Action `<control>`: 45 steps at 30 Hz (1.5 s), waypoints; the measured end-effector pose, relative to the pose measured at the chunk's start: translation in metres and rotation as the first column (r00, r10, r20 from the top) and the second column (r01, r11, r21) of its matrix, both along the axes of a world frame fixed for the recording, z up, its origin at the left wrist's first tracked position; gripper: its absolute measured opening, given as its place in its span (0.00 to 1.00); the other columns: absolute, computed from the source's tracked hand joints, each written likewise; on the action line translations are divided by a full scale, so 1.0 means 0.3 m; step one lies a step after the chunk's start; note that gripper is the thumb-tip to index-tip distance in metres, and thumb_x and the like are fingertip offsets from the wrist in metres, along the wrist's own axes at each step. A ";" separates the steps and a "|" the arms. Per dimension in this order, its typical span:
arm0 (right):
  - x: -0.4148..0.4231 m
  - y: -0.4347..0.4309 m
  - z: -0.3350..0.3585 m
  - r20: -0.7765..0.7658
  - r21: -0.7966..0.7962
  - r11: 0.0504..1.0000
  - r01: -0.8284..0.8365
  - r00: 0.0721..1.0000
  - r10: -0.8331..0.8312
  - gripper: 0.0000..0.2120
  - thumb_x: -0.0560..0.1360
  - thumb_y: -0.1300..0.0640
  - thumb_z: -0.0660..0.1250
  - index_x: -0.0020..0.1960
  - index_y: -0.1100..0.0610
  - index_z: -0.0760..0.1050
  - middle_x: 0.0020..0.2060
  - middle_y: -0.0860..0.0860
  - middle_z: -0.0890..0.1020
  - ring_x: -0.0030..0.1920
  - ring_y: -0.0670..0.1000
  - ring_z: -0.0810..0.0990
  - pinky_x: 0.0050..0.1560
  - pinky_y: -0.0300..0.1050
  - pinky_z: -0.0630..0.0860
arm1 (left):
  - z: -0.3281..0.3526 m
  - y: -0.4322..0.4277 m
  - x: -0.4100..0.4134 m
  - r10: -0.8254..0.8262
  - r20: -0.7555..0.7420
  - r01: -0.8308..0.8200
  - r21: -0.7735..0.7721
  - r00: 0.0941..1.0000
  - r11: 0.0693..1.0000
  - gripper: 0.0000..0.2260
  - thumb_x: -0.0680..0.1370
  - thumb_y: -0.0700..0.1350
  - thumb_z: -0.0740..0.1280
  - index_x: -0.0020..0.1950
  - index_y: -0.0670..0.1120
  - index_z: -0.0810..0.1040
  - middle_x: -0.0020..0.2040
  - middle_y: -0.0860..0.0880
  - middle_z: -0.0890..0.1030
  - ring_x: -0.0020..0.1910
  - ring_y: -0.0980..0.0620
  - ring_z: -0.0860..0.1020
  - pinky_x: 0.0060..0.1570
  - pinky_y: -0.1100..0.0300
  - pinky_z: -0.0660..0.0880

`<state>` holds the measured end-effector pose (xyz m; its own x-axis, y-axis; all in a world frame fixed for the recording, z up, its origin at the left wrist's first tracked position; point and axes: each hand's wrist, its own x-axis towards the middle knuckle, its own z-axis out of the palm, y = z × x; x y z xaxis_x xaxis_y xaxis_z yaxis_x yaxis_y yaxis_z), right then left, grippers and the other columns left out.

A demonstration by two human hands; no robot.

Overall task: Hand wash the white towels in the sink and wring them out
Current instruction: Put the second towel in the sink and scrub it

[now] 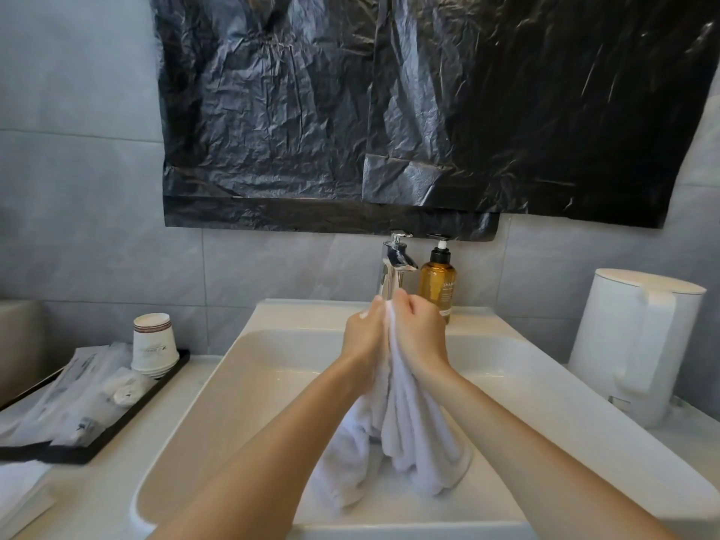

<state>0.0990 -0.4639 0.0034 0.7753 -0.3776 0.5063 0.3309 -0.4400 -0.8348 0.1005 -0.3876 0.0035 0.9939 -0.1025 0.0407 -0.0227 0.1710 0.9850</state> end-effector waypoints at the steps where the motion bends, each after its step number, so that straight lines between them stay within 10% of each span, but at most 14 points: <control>1: -0.013 0.012 -0.017 0.017 -0.042 0.998 -0.039 0.999 0.040 0.20 0.81 0.53 0.58 0.31 0.57 0.66 0.25 0.48 0.68 0.29 0.46 0.67 0.29 0.38 0.62 | 0.005 0.004 0.010 0.044 0.003 -0.044 0.007 0.999 0.999 0.19 0.83 0.51 0.57 0.39 0.43 0.76 0.30 0.47 0.76 0.32 0.51 0.76 0.34 0.59 0.71; 45: 0.008 -0.022 0.001 -0.069 0.008 0.998 0.058 0.996 -0.057 0.21 0.83 0.54 0.54 0.31 0.55 0.65 0.27 0.49 0.69 0.31 0.47 0.67 0.31 0.41 0.62 | -0.002 -0.005 -0.008 -0.055 0.023 0.054 0.063 0.998 0.997 0.17 0.83 0.51 0.58 0.47 0.41 0.79 0.37 0.44 0.80 0.36 0.49 0.78 0.36 0.59 0.73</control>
